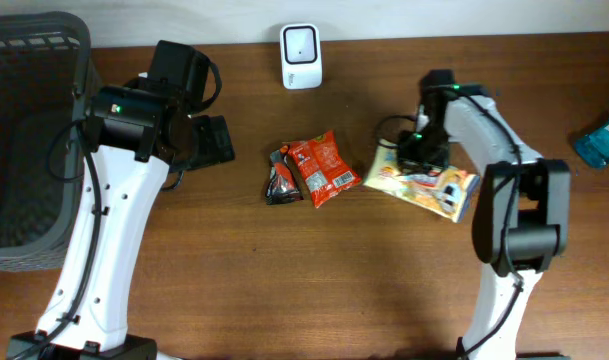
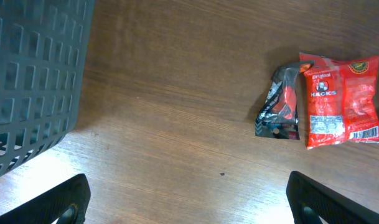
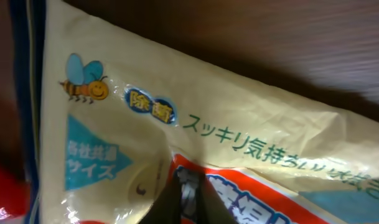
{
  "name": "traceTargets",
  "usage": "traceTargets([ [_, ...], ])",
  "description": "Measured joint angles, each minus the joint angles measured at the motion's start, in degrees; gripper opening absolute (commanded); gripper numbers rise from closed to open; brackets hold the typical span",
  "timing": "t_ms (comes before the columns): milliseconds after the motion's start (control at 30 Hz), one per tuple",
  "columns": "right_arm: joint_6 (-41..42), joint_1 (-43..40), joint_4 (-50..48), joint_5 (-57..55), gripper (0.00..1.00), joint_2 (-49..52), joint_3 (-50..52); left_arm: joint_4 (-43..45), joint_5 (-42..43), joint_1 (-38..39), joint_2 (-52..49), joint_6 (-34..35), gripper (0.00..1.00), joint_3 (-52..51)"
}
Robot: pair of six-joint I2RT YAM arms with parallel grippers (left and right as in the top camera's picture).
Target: Scan the item barcode
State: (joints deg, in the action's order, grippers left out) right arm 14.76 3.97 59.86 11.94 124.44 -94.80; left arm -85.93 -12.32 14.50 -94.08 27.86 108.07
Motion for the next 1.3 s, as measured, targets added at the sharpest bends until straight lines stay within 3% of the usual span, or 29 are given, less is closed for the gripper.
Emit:
traceTargets([
  [100,0.37,2.86,8.50,3.43,0.18,1.79,-8.70,-0.02,0.00,0.00,0.00,0.00,0.99,0.00],
  [233,-0.17,2.78,19.32,4.07,0.18,1.84,-19.71,-0.02,0.00,0.00,0.00,0.00,0.99,0.00],
  [333,-0.17,4.00,17.57,2.69,0.18,1.79,-15.50,0.00,0.02,0.00,0.00,0.00,0.99,0.00],
  [500,4.57,8.70,4.48,2.19,0.18,1.70,-0.59,0.04,0.00,0.00,0.00,0.00,0.99,0.00],
  [600,4.63,8.87,11.26,1.68,0.31,1.66,-2.67,0.07,0.02,0.00,0.00,0.00,0.99,0.00],
  [667,3.52,8.50,21.57,-0.72,0.49,1.81,-10.51,-0.13,0.02,0.00,0.00,0.00,0.99,-0.02],
  [700,2.78,8.07,28.20,-4.33,0.50,1.27,-17.46,0.09,0.00,0.00,0.00,0.00,0.99,0.00],
  [767,2.32,7.15,34.25,-9.90,0.36,0.17,-22.16,0.00,0.02,0.00,0.00,0.00,0.99,0.00],
  [800,1.99,6.47,34.84,-11.98,0.34,-0.35,-22.40,-0.02,0.02,0.00,0.00,0.00,0.99,0.00],
  [1000,3.13,4.85,22.01,-15.69,0.34,-0.22,-10.25,0.09,0.00,0.00,0.00,0.00,0.99,0.00],
  [1100,5.16,4.44,8.74,-16.06,0.36,-0.42,1.46,0.13,0.00,0.00,0.00,0.00,0.99,0.02],
  [1167,5.73,4.02,7.61,-15.54,0.40,-1.42,2.67,0.00,0.02,0.00,0.00,0.00,0.99,0.02],
  [1233,5.55,3.85,11.54,-15.32,0.49,-0.83,-0.26,0.02,0.00,0.00,0.00,0.00,0.99,0.02],
  [1267,5.40,3.82,15.19,-15.30,0.59,-0.20,-3.98,0.04,0.00,0.00,0.00,0.00,0.99,0.02],
  [1300,4.70,3.82,18.40,-15.06,0.80,0.22,-8.68,0.04,0.02,0.00,0.00,0.00,0.99,0.00],
])
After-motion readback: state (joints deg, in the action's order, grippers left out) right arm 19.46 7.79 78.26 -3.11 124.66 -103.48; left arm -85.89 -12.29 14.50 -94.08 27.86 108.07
